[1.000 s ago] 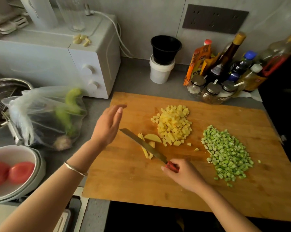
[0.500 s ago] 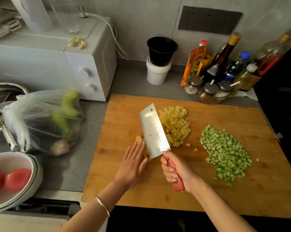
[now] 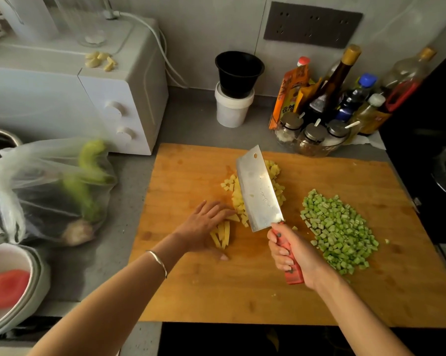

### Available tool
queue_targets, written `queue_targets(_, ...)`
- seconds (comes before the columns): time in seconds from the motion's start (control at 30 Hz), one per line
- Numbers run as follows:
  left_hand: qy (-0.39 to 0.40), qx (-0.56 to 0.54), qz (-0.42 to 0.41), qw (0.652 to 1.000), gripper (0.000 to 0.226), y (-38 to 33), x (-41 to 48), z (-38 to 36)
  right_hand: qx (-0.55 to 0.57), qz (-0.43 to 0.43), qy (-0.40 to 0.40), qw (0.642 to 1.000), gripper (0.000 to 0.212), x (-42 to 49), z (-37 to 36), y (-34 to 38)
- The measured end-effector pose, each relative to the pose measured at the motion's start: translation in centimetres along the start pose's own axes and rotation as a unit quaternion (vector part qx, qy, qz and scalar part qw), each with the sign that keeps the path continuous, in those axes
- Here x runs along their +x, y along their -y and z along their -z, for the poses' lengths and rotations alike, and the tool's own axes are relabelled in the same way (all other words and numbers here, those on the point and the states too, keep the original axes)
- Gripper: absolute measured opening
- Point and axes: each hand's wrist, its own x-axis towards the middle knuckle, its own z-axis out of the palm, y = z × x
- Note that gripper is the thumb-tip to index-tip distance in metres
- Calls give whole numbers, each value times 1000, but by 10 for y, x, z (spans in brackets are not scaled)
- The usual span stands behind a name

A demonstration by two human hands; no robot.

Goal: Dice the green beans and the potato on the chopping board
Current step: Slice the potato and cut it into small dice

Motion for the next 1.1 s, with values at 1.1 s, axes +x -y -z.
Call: queue_targets(1.1, -194, -90, 173, 961, 69, 6, -3, -18, -34, -42, 22, 998, 32, 15, -8, -4)
